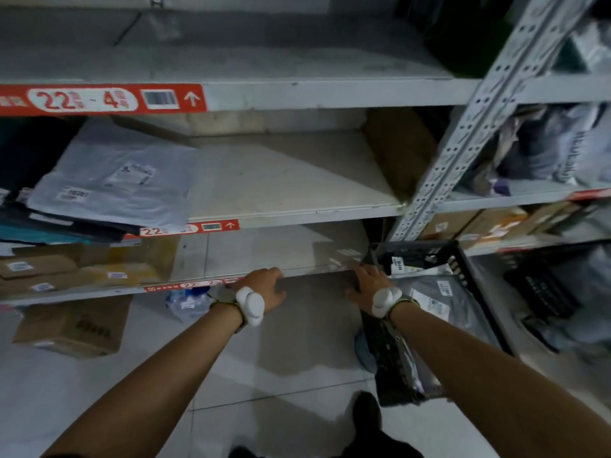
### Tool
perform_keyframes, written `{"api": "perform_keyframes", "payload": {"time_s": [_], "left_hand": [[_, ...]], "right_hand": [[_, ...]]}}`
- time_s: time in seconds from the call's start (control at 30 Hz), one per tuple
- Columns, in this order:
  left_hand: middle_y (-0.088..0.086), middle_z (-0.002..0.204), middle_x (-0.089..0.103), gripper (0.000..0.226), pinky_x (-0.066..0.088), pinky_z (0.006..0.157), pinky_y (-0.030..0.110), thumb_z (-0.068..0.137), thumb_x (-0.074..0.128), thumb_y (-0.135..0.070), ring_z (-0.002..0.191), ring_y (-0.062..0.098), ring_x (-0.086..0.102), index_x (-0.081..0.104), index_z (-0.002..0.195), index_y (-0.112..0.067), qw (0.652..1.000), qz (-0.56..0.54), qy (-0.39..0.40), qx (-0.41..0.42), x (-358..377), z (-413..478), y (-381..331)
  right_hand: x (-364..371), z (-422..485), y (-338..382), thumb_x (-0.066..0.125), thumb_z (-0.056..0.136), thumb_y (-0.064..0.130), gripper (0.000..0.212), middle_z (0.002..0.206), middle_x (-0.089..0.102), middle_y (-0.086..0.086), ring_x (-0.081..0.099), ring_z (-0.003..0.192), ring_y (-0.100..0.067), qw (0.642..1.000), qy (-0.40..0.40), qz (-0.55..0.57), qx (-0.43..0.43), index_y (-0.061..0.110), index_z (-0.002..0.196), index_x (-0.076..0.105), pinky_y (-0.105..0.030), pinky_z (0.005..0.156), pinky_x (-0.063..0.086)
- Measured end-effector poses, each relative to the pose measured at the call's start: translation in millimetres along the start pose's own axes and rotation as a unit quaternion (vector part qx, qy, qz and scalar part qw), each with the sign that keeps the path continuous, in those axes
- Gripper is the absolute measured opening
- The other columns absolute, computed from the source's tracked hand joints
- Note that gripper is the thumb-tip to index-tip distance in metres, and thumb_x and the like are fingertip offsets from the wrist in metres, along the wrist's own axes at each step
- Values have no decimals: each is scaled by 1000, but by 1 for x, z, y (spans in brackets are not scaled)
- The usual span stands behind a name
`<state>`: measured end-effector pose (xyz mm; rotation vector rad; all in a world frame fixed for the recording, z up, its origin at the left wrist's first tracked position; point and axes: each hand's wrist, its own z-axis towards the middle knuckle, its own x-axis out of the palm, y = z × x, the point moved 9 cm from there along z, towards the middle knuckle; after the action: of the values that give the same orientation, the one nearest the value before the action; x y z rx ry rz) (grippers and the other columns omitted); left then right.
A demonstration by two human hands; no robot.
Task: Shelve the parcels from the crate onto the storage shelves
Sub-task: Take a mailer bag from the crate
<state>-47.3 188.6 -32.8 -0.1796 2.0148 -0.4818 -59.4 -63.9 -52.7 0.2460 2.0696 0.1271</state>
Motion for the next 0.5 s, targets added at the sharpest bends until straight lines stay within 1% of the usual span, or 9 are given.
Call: {"api": "perform_keyframes", "payload": {"time_s": [0.1, 0.17, 0.23, 0.3, 0.37, 0.43, 0.5], "left_hand": [[4, 142, 54, 53, 47, 100, 40, 92, 58, -43, 125, 27, 54, 47, 140, -23, 999, 43, 20, -3, 24, 15, -28], [1, 144, 51, 52, 46, 101, 39, 92, 57, -43, 127, 26, 53, 46, 140, -25, 997, 51, 52, -1, 59, 36, -72], [-1, 145, 50, 53, 47, 98, 36, 92, 56, -42, 126, 25, 53, 45, 142, -27, 993, 60, 97, -7, 98, 57, -113], [0, 145, 49, 53, 46, 97, 33, 94, 55, -41, 126, 24, 52, 43, 143, -27, 990, 66, 125, -10, 127, 75, -145], [2, 146, 48, 52, 44, 98, 31, 96, 54, -39, 128, 24, 51, 43, 143, -23, 986, 67, 152, -12, 159, 92, -171], [5, 145, 49, 49, 42, 97, 30, 97, 53, -37, 128, 26, 50, 45, 143, -19, 980, 68, 186, -14, 196, 103, -199], [8, 139, 53, 44, 42, 92, 29, 98, 53, -36, 124, 28, 53, 50, 137, -17, 976, 63, 209, -10, 230, 110, -224]], "right_hand": [[6, 4, -50, 50, 96, 54, 73, 156, 29, -12, 35, 140, -35, 1000, 20, 4, 13, 18, 154, 24, -45, 110, 38], [12, 8, -115, 50, 96, 54, 74, 157, 29, -13, 34, 141, -36, 998, 41, 21, 35, 17, 155, 23, -45, 110, 37], [27, 15, -188, 51, 96, 51, 73, 154, 31, -14, 35, 139, -37, 995, 54, 31, 74, 15, 154, 26, -46, 110, 36], [45, 16, -248, 54, 95, 49, 71, 152, 34, -16, 37, 138, -37, 989, 76, 45, 118, 13, 152, 28, -44, 111, 36], [64, 17, -296, 55, 95, 48, 75, 155, 30, -17, 36, 140, -36, 981, 93, 66, 155, 11, 153, 24, -42, 112, 36], [88, 14, -339, 52, 96, 50, 78, 158, 27, -18, 36, 141, -35, 967, 127, 91, 202, 9, 154, 20, -39, 112, 37], [109, 10, -368, 50, 95, 57, 79, 156, 32, -16, 39, 140, -33, 954, 142, 113, 238, 8, 153, 25, -38, 111, 37]]}}
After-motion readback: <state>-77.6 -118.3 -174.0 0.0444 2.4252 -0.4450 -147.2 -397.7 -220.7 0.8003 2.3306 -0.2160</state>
